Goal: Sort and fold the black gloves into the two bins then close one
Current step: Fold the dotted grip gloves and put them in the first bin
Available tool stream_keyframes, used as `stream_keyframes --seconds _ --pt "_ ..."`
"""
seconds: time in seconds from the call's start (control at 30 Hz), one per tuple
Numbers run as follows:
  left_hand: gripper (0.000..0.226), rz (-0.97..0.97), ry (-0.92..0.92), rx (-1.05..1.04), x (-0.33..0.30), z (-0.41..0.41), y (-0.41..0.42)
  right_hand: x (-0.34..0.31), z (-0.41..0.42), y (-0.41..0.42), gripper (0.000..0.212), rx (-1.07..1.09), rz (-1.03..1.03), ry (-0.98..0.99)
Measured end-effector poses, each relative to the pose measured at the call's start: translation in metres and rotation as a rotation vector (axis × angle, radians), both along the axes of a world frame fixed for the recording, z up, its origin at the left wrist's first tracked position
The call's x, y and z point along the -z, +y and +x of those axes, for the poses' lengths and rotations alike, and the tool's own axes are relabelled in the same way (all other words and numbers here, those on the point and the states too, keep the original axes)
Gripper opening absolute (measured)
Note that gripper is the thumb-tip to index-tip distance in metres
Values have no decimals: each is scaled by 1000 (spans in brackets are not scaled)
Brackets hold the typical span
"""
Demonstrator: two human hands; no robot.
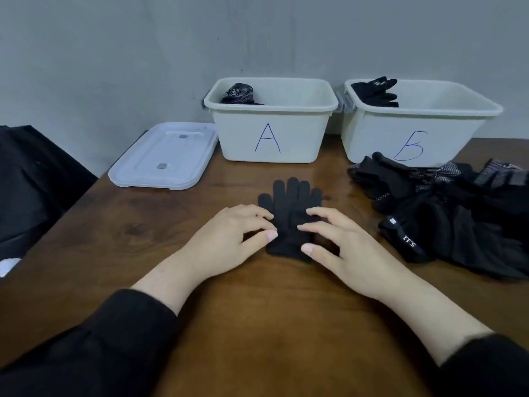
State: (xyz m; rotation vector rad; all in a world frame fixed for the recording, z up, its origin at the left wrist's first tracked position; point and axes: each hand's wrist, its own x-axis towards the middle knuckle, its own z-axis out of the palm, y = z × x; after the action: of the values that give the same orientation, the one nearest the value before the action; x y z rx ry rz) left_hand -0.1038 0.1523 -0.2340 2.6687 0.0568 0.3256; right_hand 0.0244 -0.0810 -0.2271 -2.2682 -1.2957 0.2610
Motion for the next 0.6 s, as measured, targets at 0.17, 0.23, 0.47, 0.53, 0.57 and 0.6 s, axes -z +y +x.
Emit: stream_keyframes --seconds 0.17,0.23,0.47,0.53,0.57,0.6 --pt "46 120 -41 9 6 6 -4 9 1 7 36 -26 -8 -75" --pt "46 134 -69 -6 4 14 -14 11 2 6 34 -20 34 -61" --pt "40 92 -258 -71 -10 44 -66 -5 3 -23 23 154 432 -77" --pt "38 71 -226 -14 -11 53 -89 -7 4 -36 21 179 485 -148" --pt "37 68 -216 10 -11 57 -99 -7 5 -42 22 188 502 -185" --pt "38 64 -213 27 -11 62 -108 -5 6 -50 22 188 508 -214"
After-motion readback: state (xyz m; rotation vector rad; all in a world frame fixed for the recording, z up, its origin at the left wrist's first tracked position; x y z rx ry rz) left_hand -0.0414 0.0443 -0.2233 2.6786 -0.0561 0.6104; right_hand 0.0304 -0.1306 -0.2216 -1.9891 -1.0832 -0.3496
